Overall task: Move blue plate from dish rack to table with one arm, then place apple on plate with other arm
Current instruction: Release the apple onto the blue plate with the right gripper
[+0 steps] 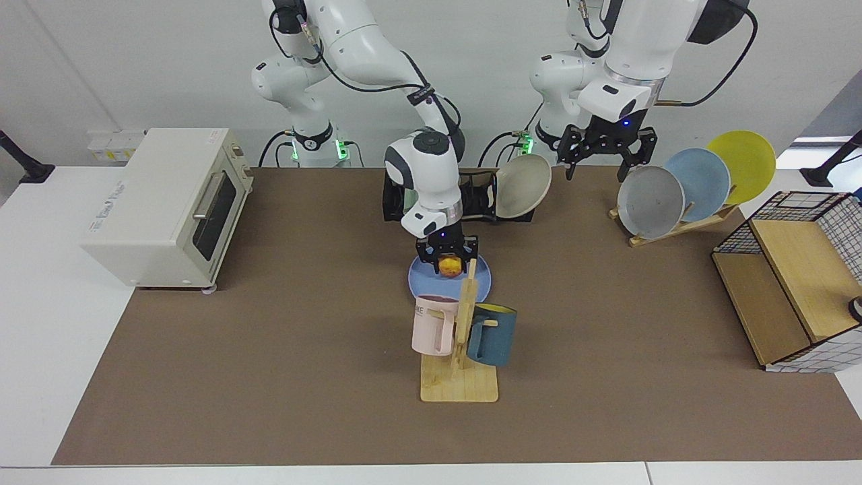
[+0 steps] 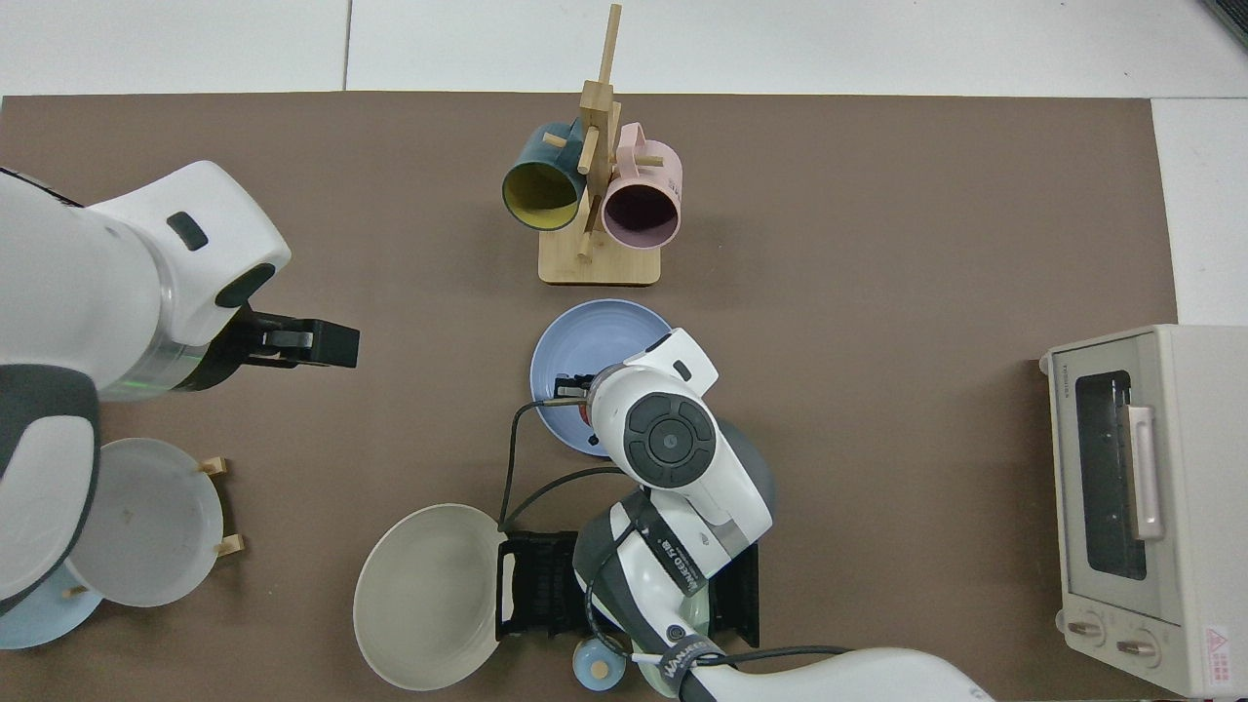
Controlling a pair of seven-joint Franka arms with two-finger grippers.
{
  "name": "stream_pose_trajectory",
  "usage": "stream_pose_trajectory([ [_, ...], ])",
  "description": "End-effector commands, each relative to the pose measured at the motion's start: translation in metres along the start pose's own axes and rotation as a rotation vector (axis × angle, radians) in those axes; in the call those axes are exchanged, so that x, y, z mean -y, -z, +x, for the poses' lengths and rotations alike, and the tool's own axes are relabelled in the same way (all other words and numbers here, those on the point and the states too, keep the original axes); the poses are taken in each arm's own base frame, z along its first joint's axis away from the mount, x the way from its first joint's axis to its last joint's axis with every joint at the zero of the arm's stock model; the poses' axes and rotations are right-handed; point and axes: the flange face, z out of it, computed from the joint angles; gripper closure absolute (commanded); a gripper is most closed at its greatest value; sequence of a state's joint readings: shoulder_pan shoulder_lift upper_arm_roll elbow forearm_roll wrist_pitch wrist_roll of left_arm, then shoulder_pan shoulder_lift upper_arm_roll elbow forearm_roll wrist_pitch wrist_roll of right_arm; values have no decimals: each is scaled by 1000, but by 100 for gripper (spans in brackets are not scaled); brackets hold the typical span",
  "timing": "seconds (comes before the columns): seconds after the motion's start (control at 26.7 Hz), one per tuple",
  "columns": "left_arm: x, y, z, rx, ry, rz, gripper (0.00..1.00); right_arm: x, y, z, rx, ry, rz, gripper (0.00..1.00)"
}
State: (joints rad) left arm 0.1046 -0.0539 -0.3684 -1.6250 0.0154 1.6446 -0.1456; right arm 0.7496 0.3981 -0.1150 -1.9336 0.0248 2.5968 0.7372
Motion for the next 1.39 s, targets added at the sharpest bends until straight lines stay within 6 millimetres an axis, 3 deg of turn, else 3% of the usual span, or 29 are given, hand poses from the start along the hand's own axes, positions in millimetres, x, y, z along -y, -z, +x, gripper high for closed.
stream_pose_trajectory([
  [0.0, 14, 4, -5, 15, 20, 7, 0, 4, -2, 5, -12, -15, 17, 1],
  [0.19, 15, 2, -7, 39, 30, -1, 0, 1, 1, 11, -19, -2, 6, 0],
  [0.3, 7, 1, -10, 57, 14, 1, 0, -7, 16, 22, -19, -17, -5, 0],
  [0.45, -5, 4, -15, 68, -5, 2, 0, -27, 61, 56, -6, -29, -33, 0],
  [0.53, -6, 14, -20, 50, -10, 2, 0, -50, 90, 76, 8, 1, -46, 0],
  [0.64, -4, 13, -22, 65, -10, -12, 0, -96, 144, 102, 34, 56, -63, 0],
  [0.75, -3, 12, -23, 77, -2, -47, 0, -137, 191, 114, 69, 110, -78, 0],
  [0.9, 5, 14, -21, 68, 15, -56, 0, -187, 237, 120, 97, 120, -95, 0],
  [1.09, 10, 13, -19, 62, 20, -56, 0, -252, 279, 125, 123, 158, -106, 0],
  [1.35, 12, 13, -20, 66, 15, -54, 0, -324, 310, 125, 168, 207, -111, 0],
])
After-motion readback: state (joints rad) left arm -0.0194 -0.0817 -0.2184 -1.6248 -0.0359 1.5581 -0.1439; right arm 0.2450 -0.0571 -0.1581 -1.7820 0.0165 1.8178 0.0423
